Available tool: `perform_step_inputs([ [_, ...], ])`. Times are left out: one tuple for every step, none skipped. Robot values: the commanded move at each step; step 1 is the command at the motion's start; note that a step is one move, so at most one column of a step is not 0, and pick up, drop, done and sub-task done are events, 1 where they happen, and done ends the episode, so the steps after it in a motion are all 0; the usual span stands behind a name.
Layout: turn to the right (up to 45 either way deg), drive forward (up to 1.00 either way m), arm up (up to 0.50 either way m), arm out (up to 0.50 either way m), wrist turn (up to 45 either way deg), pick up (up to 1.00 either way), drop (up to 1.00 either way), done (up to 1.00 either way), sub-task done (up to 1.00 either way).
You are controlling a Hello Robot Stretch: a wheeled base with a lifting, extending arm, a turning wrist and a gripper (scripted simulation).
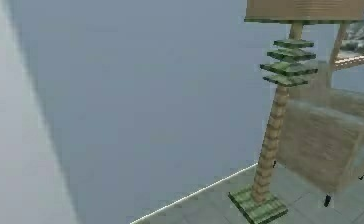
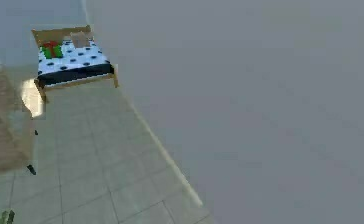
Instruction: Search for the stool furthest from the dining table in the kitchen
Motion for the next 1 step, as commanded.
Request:
perform_step_inputs([
  [-45.0,0.0,0.0,0.0,0.0,0.0,0.0,0.0,0.0],
])
